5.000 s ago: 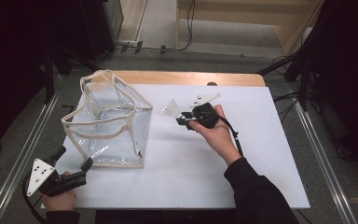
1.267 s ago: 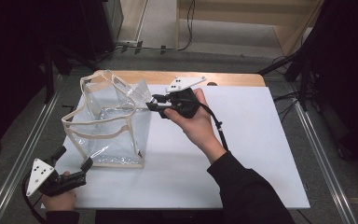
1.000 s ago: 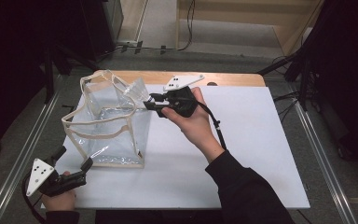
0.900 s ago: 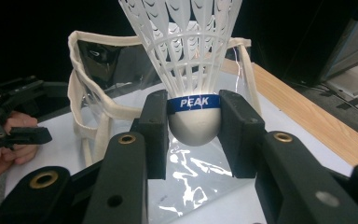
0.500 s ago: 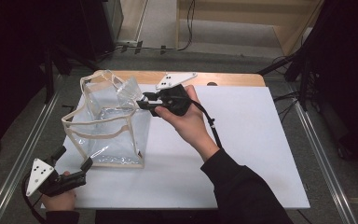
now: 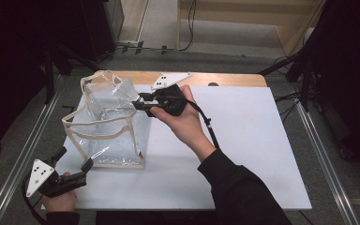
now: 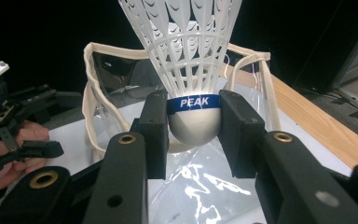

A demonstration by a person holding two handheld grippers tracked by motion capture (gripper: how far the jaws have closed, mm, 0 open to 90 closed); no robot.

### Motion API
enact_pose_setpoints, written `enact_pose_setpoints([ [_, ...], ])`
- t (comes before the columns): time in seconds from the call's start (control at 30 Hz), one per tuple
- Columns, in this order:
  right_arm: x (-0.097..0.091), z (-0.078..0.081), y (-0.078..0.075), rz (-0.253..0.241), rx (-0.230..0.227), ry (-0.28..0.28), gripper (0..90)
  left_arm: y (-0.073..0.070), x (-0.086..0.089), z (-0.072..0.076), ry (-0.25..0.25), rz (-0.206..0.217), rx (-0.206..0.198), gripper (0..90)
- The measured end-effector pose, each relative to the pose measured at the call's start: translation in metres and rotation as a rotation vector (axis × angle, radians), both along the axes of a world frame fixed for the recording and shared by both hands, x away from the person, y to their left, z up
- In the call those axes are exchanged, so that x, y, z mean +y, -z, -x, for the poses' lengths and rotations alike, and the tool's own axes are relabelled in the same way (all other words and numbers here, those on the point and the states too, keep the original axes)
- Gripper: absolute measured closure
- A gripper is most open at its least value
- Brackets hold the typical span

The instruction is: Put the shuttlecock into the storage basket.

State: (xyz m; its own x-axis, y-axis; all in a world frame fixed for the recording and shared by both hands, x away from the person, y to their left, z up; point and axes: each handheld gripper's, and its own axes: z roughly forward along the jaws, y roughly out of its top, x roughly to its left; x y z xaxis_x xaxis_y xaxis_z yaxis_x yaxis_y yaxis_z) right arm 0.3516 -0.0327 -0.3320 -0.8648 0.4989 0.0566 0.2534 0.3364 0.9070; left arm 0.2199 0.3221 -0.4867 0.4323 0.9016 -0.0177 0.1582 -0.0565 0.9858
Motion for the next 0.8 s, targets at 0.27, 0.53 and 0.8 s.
enact_pose_setpoints([
  [0.27, 0.007, -0.001, 0.0, 0.0, 0.005, -0.006, 62.2, 0.0, 0.0, 0.0, 0.0, 0.002, -0.001, 0.0],
  [0.53, 0.017, -0.003, -0.001, -0.002, 0.015, -0.018, 62.1, 0.0, 0.001, 0.0, 0.001, 0.004, -0.002, 0.0],
  [0.8, 0.029, -0.002, -0.002, -0.001, 0.024, -0.029, 62.1, 0.0, 0.001, 0.0, 0.002, 0.005, -0.002, 0.0],
])
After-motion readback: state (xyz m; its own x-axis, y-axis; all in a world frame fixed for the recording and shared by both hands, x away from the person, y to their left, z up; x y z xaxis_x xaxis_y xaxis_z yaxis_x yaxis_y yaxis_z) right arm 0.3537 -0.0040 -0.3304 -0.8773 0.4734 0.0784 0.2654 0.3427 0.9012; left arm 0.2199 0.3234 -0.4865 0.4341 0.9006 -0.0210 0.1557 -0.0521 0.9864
